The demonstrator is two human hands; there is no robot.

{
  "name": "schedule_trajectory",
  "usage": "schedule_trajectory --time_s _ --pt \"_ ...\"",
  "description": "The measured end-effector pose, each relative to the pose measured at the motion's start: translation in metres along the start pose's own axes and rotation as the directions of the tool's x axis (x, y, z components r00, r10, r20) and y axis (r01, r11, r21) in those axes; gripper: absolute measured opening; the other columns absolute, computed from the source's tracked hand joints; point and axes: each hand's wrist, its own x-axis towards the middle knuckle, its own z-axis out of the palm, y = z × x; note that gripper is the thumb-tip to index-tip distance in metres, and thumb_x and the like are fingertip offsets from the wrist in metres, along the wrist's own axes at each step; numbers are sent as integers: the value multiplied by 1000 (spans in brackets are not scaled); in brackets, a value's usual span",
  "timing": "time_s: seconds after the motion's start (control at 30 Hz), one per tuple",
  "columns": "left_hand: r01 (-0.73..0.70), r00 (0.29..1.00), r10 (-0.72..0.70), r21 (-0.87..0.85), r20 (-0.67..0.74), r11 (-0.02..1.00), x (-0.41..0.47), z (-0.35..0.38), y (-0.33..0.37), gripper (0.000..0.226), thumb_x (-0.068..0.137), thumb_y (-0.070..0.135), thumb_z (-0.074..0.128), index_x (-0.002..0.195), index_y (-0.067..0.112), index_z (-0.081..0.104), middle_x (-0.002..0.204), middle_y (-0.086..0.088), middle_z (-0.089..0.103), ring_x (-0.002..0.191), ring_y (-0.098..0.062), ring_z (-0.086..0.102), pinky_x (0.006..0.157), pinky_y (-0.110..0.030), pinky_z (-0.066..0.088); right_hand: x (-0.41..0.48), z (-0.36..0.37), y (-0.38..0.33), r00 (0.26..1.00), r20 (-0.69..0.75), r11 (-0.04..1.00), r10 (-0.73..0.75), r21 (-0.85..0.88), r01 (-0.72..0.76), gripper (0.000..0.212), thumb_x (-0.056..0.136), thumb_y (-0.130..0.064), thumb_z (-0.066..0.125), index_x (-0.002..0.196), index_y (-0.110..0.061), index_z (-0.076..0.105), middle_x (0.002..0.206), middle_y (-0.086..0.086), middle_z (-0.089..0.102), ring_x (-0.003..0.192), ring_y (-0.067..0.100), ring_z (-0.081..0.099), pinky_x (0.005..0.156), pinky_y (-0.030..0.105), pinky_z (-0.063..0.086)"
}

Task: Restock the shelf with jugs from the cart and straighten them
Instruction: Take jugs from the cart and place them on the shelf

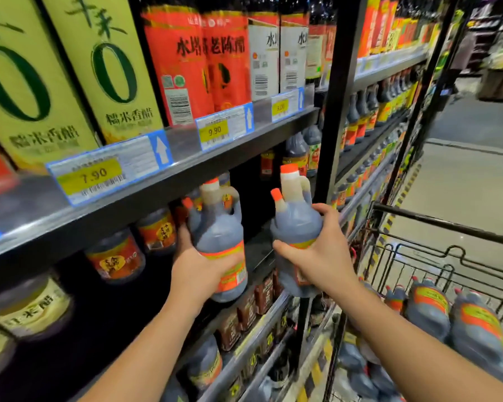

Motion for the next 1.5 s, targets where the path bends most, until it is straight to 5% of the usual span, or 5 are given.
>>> schedule_trajectory --time_s 0.13,0.37,0.9,1.1,1.5 --pt "76 992 -71 42 -104 996 23 3 -8 105 40 55 80 134 29 42 128 1 61 114 -24 61 93 -38 49 36 31 -1 998 56 999 -6 39 4 89 57 -45 87 126 -31 32 110 -23 48 90 -6 55 62 5 43" --pt "226 955 -190 145 -226 963 54 14 -21 126 42 48 86 151 20 28 146 -13 45 130 -32 46 106 -39 37 96 82 11 991 126 999 -43 14 41 89 55 -36 90 124 -13 37 119 2 48 105 15 52 68 12 41" --pt "96 943 -42 149 -330 984 76 34 -39 104 61 34 90 143 37 26 136 20 39 117 0 40 93 -17 30 148 136 41 990 137 988 33 145 -53 89 63 -19 90 132 -5 37 127 8 45 109 15 50 82 7 41" --pt "101 939 -18 225 -343 969 85 42 -42 108 60 36 92 143 30 24 148 5 39 131 -15 44 106 -32 37 157 137 41 976 191 994 107 -30 -103 102 50 -57 79 132 -22 31 130 1 45 113 22 57 94 42 50" --pt "117 925 -3 280 -379 953 94 51 -42 110 57 33 93 143 21 24 145 -2 41 130 -23 45 108 -45 40 157 134 29 978 201 961 62 -277 -4 97 60 -59 72 135 -14 29 131 2 39 119 28 52 86 42 49"
